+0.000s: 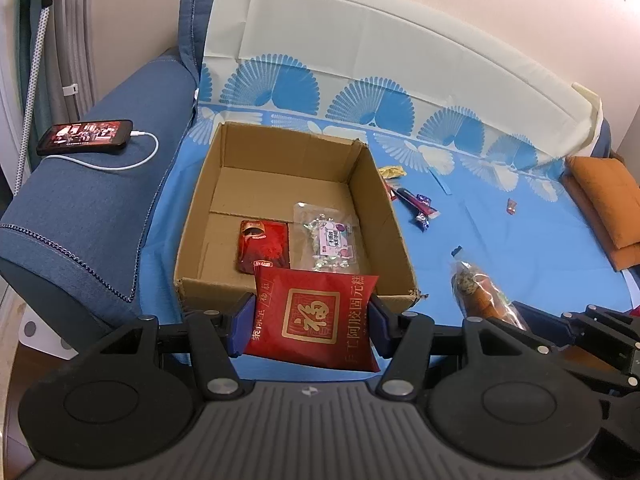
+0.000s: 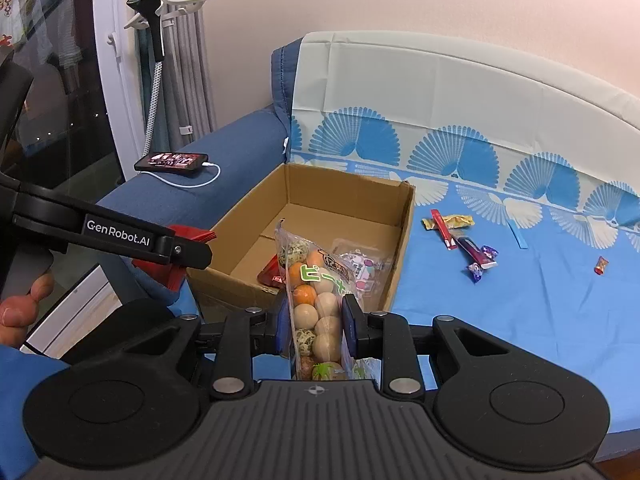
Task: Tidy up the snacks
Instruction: 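Lower the red packet and nut bag in both tools into the box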
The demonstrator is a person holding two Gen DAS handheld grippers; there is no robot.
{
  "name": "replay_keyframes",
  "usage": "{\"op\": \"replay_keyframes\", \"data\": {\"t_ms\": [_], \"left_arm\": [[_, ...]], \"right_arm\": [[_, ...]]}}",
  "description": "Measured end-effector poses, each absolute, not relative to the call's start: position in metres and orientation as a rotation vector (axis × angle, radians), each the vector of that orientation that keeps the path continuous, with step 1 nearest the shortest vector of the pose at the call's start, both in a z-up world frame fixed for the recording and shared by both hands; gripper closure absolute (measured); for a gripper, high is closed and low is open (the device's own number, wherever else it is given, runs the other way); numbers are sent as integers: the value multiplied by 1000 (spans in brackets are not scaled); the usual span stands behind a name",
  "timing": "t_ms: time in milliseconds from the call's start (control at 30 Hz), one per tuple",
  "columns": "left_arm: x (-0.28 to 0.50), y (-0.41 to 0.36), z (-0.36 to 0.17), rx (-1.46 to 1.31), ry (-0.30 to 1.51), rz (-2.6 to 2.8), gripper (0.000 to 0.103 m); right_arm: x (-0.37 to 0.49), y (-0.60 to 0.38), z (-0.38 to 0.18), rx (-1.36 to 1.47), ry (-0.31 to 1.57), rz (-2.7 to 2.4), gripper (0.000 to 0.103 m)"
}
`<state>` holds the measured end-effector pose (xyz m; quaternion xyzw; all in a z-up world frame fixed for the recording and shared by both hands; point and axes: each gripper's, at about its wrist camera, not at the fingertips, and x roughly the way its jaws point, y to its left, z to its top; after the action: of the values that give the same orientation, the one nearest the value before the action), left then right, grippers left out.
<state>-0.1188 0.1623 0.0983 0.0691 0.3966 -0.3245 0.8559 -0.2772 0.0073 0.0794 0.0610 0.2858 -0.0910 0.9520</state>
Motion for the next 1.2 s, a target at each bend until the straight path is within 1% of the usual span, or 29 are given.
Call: {"op": "replay_keyframes", "data": {"t_ms": [700, 1200], "left_arm": [[-110, 156, 90, 157, 867, -665, 40], [-88, 151, 84, 150, 888, -655, 40]], "right_arm": [[-270, 6, 77, 125, 607, -173, 74], [-253, -1, 73, 134, 628, -199, 75]]}}
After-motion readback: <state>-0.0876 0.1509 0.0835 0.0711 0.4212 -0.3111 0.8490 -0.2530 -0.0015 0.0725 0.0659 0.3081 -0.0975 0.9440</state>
